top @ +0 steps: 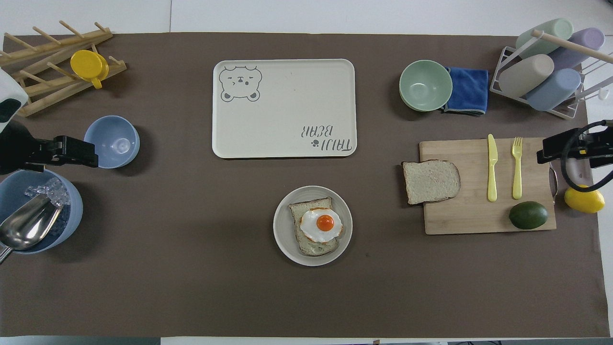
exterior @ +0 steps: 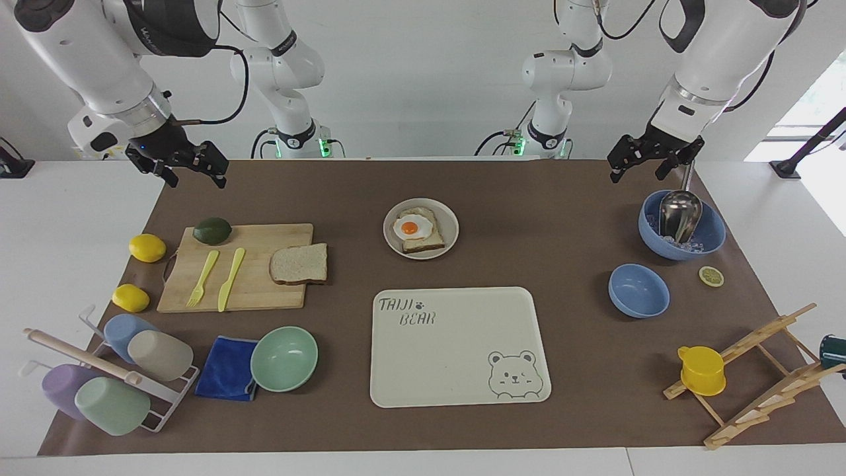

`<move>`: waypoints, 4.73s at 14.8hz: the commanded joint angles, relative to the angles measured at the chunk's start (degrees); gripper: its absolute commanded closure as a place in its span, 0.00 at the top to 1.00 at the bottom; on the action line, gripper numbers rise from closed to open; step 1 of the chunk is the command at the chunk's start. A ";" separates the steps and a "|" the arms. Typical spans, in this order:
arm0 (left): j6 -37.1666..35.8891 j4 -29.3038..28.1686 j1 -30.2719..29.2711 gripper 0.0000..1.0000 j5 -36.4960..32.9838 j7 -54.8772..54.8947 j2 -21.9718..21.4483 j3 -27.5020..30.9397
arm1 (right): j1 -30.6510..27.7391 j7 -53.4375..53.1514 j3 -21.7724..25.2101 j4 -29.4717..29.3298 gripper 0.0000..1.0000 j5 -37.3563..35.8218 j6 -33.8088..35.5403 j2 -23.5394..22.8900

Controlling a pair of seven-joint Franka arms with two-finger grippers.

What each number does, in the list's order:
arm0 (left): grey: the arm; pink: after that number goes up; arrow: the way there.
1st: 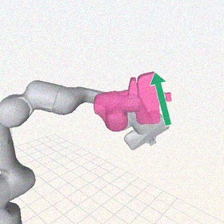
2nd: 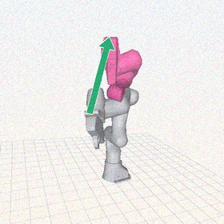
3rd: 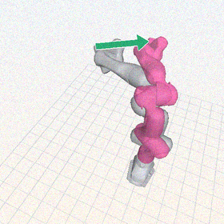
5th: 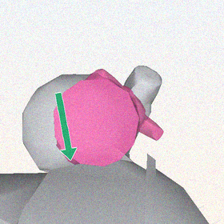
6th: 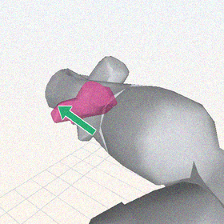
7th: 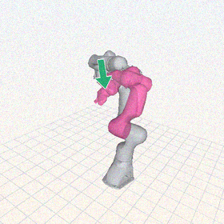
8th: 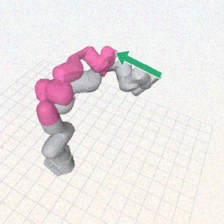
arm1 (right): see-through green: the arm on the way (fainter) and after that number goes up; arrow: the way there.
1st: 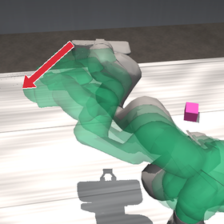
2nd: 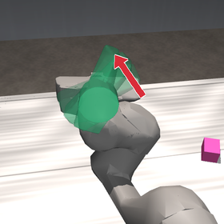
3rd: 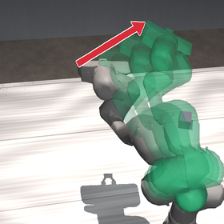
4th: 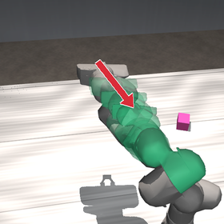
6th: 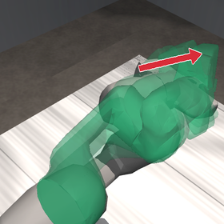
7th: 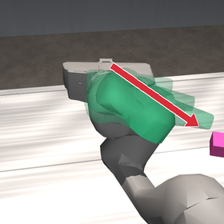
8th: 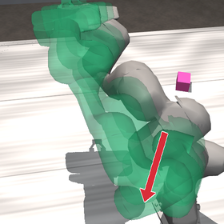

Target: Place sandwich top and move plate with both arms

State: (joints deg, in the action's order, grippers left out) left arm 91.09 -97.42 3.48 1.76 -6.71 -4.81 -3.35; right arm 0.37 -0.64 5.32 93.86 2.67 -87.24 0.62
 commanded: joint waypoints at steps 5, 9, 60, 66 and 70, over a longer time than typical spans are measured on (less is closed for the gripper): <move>-0.30 -0.32 -0.58 1.00 0.09 0.38 -0.72 -0.25 | -0.28 -0.77 -0.05 -0.53 1.00 -0.56 -0.47 -0.62; -0.30 -0.32 -0.58 1.00 0.09 0.38 -0.72 -0.25 | 4.35 -0.50 -1.36 3.42 1.00 -3.27 -7.76 0.35; -0.21 -0.32 -0.58 1.00 0.09 0.29 -0.72 -0.25 | 12.90 -27.57 -9.28 27.78 1.00 -23.85 -39.07 -15.47; -0.21 -0.32 -0.58 1.00 0.09 0.38 -0.72 -0.25 | 13.25 -27.40 -9.54 26.64 0.93 -26.84 -35.55 -15.47; -0.21 -0.32 -0.58 1.00 0.09 0.56 -0.72 -0.25 | 13.17 -27.40 -10.33 26.11 0.65 -27.28 -34.23 -15.47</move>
State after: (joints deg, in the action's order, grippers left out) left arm 91.09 -97.42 3.48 1.76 -6.71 -4.82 -3.35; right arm 14.11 -28.91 -4.47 120.15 -23.25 -122.88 -14.73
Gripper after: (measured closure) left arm 0.000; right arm 0.203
